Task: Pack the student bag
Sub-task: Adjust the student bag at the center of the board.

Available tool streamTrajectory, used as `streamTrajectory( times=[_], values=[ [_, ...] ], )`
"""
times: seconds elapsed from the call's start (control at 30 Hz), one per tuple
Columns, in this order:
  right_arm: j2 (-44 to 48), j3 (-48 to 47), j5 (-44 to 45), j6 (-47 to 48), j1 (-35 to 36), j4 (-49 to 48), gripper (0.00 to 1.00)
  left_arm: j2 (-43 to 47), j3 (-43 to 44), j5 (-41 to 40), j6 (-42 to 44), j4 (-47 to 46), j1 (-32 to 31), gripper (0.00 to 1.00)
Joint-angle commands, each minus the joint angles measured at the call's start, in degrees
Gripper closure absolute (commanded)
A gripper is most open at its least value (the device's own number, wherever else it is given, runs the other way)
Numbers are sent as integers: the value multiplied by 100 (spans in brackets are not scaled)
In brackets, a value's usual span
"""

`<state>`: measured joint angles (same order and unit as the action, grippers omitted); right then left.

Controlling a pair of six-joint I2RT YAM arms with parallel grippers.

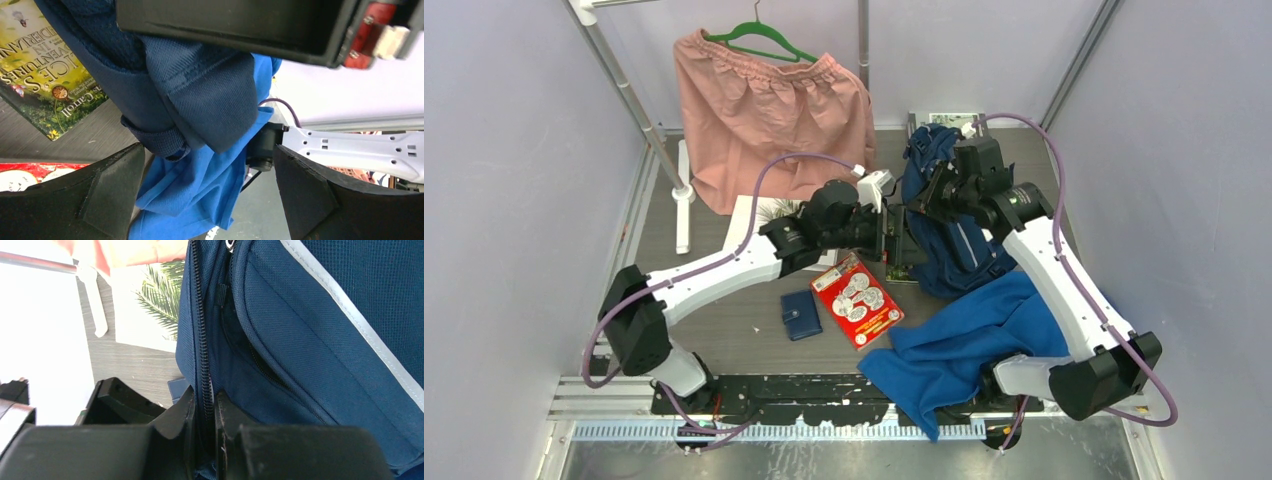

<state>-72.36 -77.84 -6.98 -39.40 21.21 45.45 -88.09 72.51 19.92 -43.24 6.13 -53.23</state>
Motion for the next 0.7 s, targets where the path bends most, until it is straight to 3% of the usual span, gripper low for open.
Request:
streamTrajectory(
  times=[0.0, 0.13, 0.17, 0.2, 0.23, 0.27, 0.3, 0.37, 0.43, 0.67],
  values=[
    [407, -41, -38, -366, 8, -622, 99, -229, 377, -86, -161, -389, -38, 1],
    [598, 180, 33, -428, 6, -716, 97, -485, 477, -71, -185, -501, -38, 13],
    [651, 197, 93, -390, 6, -691, 94, -528, 483, -103, -172, -490, -38, 25],
    [691, 180, 189, -337, -1, -631, 87, -554, 484, -160, -168, -469, -30, 46],
    [722, 149, 303, -230, -2, -521, 75, -559, 490, -243, -160, -424, -18, 67],
    [757, 88, 435, -104, -3, -384, 60, -567, 514, -318, -143, -333, 0, 94],
    [779, 3, 601, 53, -3, -202, 46, -573, 537, -405, -110, -147, 35, 99],
    [840, -191, 979, 534, 5, 232, 29, -524, 464, -527, -115, 132, 153, 100],
    [941, -221, 1216, 993, 0, 465, 23, -457, 133, -384, -170, -120, 297, 100],
    [659, -111, 893, 1907, 24, 1273, 25, -394, -331, 489, -343, -952, 647, 100]
  ],
)
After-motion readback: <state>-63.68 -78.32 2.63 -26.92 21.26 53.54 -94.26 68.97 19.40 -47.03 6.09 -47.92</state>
